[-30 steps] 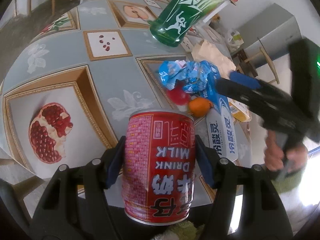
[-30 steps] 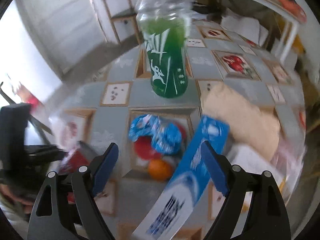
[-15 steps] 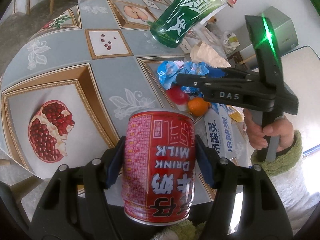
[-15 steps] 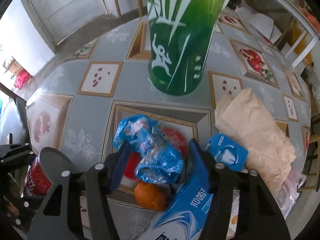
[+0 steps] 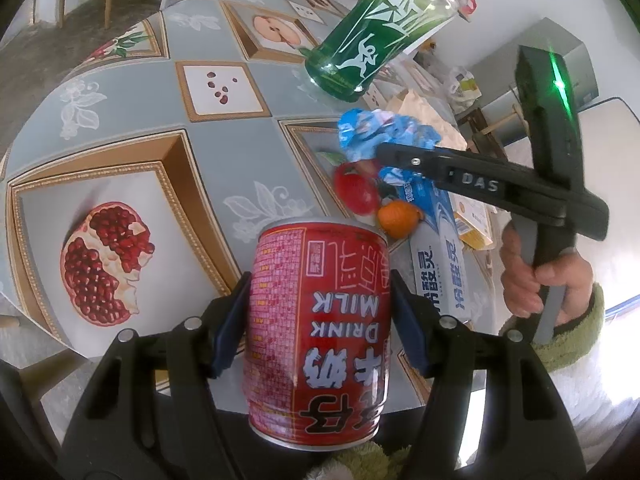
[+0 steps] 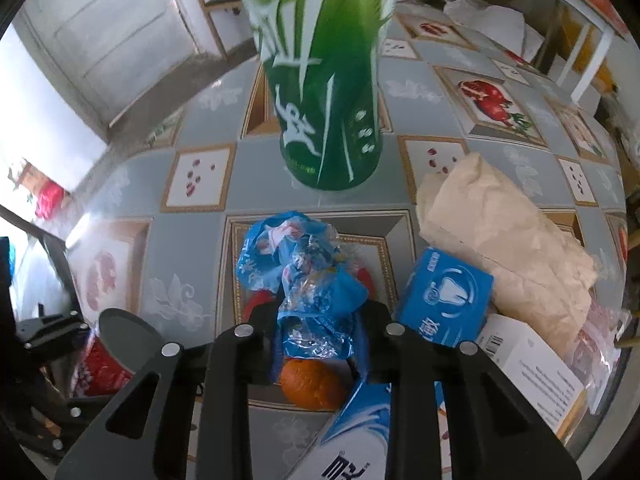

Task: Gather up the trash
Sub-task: 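Lift the red milk can with the left gripper while the right gripper grasps the blue wrapper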

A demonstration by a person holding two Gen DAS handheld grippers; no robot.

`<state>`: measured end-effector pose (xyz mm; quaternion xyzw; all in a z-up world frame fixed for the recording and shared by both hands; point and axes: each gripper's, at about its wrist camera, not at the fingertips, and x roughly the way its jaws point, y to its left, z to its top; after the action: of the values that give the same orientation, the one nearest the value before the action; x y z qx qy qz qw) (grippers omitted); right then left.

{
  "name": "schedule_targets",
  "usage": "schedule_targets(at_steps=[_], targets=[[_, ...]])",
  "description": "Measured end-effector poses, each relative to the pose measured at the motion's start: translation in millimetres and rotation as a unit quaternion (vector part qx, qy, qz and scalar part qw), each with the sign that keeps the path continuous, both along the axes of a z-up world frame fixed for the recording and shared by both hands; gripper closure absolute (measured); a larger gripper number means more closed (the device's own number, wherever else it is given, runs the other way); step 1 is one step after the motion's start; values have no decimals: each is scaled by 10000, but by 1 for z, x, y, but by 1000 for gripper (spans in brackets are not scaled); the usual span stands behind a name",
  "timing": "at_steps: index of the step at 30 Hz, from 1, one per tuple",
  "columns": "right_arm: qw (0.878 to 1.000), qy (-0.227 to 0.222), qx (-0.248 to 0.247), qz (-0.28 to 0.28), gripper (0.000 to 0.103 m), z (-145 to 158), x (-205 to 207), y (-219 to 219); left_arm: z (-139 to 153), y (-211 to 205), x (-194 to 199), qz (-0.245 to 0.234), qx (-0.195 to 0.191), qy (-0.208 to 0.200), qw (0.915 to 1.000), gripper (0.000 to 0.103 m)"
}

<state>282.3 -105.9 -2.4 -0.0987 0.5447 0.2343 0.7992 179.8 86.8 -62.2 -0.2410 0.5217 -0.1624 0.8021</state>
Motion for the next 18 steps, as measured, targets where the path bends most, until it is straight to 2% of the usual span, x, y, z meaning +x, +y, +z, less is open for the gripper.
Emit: schedule_targets(at_steps=[9,18], targets=[[9972,-219,584,-421,78,31,-21,-21,11,1,-5,63,-37,-145,9999,41],[9908,-470,1059,-695,79,63,-47,-46,31,-1,-11,90,-131,-490,9987,41]])
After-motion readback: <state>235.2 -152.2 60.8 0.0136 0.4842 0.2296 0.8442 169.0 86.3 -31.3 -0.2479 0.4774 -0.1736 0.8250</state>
